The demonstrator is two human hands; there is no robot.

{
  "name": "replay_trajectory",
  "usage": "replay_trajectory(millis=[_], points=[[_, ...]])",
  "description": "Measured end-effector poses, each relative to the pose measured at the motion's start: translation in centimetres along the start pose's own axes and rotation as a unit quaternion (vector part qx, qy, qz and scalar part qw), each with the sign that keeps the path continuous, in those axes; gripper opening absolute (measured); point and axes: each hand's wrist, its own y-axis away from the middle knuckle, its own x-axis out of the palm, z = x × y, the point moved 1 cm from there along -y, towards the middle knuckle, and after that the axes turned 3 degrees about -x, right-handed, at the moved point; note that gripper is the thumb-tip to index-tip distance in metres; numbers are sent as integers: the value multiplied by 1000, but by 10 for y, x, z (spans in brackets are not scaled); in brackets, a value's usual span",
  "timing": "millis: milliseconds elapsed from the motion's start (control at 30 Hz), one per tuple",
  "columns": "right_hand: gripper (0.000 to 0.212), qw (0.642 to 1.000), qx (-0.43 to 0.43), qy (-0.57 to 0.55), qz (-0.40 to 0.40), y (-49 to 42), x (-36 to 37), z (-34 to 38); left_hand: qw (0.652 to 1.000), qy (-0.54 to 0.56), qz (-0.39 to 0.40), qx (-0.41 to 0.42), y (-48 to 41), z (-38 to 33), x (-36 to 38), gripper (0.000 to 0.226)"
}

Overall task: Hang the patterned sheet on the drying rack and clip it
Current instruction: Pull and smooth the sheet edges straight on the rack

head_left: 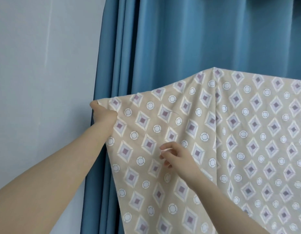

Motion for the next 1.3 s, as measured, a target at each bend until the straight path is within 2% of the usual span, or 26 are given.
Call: replay_trajectory(millis=[67,133,167,233,267,333,367,400,467,567,633,700,800,900,1033,1100,1167,1200,1233,1300], points=[[17,1000,-13,16,-11,-9,-15,8,996,-88,11,-21,-3,6,10,69],[16,999,-33,33,-25,-19,-30,14,974,-191,91,-75,-2,20,20,107],[16,998,-46,39,-35,-25,-40,18,960,-208,141,-124,2,23,26,117],[16,996,-61,50,-45,-33,-58,23,943,-213,193,-168,14,27,43,105],[17,995,-68,57,-47,-37,-67,24,943,-235,179,-151,19,27,53,94],[16,993,-84,70,-53,-45,-84,24,952,-274,116,-69,29,22,78,75],[16,991,-91,74,-58,-50,-92,23,962,-251,108,-21,33,16,90,66],[17,990,-99,76,-64,-54,-99,22,968,-211,133,26,40,8,103,57],[17,989,-109,75,-72,-61,-111,18,961,-130,235,62,56,-6,129,43],[14,990,-106,65,-65,-66,-126,6,922,-82,378,-12,74,-11,156,38],[15,991,-100,61,-58,-68,-138,-4,902,-65,422,-59,79,-6,166,37],[19,992,-97,62,-56,-71,-150,-13,919,-38,391,-31,77,-6,172,29],[18,991,-102,69,-45,-76,-165,-20,961,43,274,-6,66,-8,170,24],[15,991,-112,52,-44,-80,-173,-24,958,-49,281,-4,60,-4,170,25],[10,988,-112,11,-104,-88,-175,-30,933,-3,354,-64,70,-6,174,42],[14,985,-117,15,-125,-93,-174,-34,921,-63,384,-22,72,-7,176,31],[20,987,-109,33,-111,-96,-170,-37,922,-102,374,21,69,-9,171,22],[15,989,-104,42,-97,-98,-168,-38,927,-112,356,39,64,-11,168,22],[8,989,-102,49,-90,-99,-165,-38,935,-118,331,55,59,-13,166,24],[14,988,-111,53,-94,-101,-161,-39,955,-105,262,88,51,-12,163,28]])
